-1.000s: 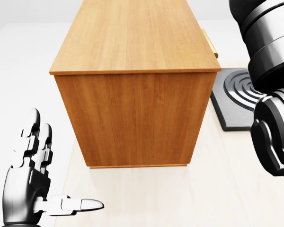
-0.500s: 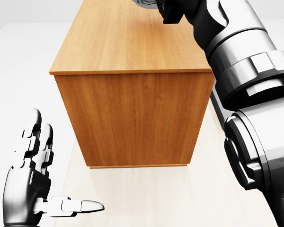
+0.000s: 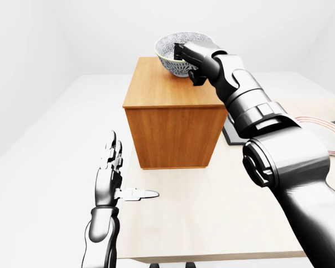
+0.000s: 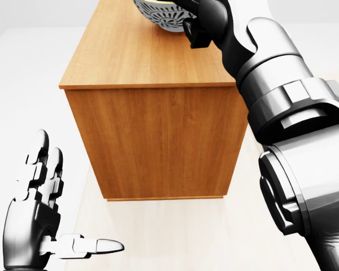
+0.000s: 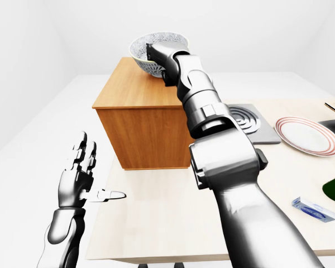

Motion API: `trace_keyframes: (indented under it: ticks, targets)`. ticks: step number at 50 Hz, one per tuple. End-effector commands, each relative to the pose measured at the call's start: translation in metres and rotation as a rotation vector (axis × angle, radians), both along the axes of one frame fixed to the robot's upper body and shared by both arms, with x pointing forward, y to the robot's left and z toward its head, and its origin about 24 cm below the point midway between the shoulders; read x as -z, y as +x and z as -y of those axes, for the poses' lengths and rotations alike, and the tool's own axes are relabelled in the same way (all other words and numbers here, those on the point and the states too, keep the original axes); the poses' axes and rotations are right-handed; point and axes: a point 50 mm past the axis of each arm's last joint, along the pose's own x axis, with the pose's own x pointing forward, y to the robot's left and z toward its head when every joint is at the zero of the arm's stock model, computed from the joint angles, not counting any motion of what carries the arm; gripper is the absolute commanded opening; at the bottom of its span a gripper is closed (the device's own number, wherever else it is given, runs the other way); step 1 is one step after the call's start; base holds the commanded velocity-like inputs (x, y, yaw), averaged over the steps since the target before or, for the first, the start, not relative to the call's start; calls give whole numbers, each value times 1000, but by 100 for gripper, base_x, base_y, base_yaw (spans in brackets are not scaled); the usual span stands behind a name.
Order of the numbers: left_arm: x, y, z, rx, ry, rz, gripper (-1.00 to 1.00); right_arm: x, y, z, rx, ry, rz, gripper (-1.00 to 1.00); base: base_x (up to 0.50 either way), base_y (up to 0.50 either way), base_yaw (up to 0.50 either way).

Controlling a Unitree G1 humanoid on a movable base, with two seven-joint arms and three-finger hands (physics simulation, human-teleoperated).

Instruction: Put the bowl on the top of the cabinet.

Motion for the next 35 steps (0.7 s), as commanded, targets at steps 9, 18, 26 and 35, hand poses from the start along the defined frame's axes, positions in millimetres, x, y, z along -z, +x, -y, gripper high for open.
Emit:
trace_keyframes:
  ticks: [9,18,26,35]
  targets:
    - [-2,-1,1,4,2,7,100,0,0,-1,1,-18,11,100,0,0,0]
    - [0,-1,1,7,3,1,100,-4,-1,-1,-1,-14,12,100,0,0,0]
    - [0,0,1,7,3,-2,100,-23,-4,3,9,-5,40,100,0,0,0]
    - [0,1,0,4,3,-2,100,-82,-17,26,63,3,132,100,0,0,0]
